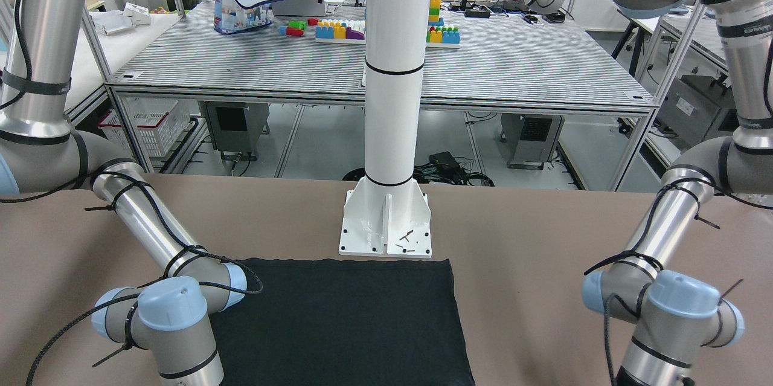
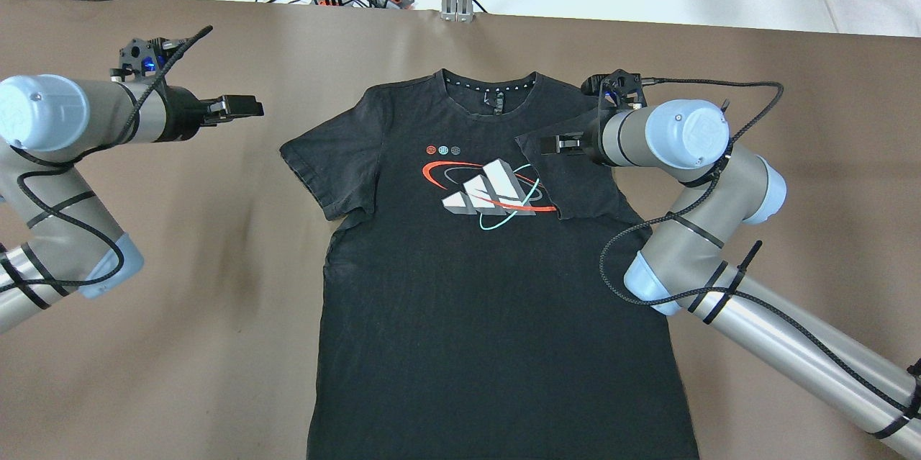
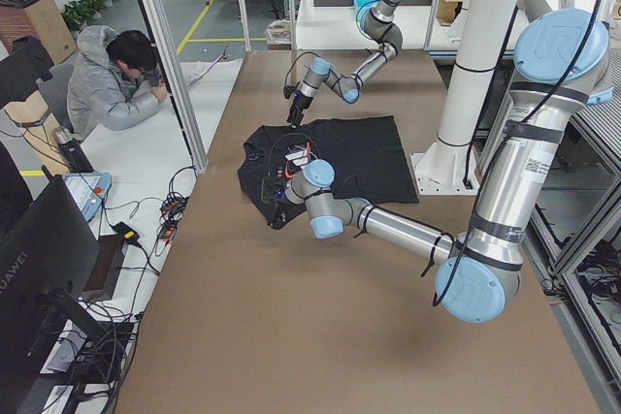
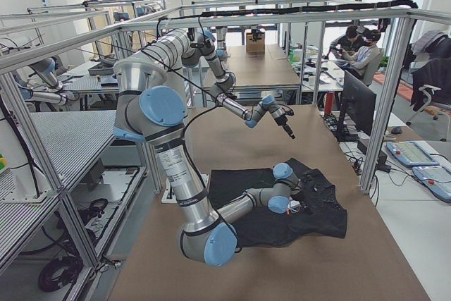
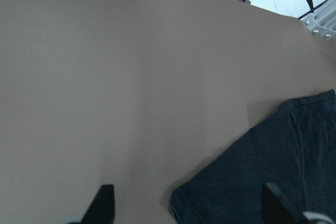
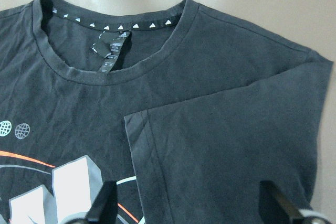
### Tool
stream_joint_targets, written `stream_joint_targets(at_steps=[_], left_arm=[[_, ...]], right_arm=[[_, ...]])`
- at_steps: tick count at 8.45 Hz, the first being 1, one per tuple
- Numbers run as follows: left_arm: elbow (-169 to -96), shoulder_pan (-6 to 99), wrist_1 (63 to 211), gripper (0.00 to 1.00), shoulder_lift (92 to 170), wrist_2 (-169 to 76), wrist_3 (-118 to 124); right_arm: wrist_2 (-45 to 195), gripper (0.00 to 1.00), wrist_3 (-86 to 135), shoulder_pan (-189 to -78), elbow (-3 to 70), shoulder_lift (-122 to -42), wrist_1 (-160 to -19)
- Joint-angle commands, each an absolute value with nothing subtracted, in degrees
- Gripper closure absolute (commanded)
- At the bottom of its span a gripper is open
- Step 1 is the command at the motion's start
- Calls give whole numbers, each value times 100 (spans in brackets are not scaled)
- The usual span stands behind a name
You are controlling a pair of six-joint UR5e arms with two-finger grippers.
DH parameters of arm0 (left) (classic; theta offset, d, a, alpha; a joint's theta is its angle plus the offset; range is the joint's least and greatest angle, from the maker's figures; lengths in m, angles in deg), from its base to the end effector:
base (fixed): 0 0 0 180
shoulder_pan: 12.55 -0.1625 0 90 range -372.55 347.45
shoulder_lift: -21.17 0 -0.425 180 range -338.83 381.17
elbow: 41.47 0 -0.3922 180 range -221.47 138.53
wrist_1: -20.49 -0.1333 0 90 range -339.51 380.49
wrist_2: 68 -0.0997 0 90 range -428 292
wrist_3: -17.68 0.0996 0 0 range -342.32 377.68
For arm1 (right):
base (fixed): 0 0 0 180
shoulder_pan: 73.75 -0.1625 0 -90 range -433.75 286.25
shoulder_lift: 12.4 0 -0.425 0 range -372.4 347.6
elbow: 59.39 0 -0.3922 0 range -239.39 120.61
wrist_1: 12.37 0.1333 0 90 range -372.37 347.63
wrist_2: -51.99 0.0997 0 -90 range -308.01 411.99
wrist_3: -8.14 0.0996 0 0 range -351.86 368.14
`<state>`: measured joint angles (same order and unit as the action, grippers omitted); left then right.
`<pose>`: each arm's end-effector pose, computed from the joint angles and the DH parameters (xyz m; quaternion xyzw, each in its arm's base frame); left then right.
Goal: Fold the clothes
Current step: 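Grasp the other sleeve with the left gripper and fold it inward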
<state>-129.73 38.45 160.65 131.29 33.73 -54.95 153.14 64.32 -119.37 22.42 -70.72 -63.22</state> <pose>0.3184 -0.5729 0.3808 0.2449 0.5108 -0.1827 0.8036 -0.4189 -0.5911 0.3242 0.2668 -0.4510 0.0372 0.8509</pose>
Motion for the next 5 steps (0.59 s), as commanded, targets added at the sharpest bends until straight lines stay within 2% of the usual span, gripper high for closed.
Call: stream_joint_targets(at_steps=[1,3,5], left_arm=[[-13591,3160,14618,0,13270,2703,-5685],[-13823,2835,13121,0,13812,2142,-5677],[-13753,2551,13052,0,13965,1893,-5668]], right_arm=[[15711,6,6430,-12121,2604,-7224,-6616],[15711,6,6430,-12121,2622,-7260,-6616],[15711,6,6413,-12121,2622,-7304,-6616]])
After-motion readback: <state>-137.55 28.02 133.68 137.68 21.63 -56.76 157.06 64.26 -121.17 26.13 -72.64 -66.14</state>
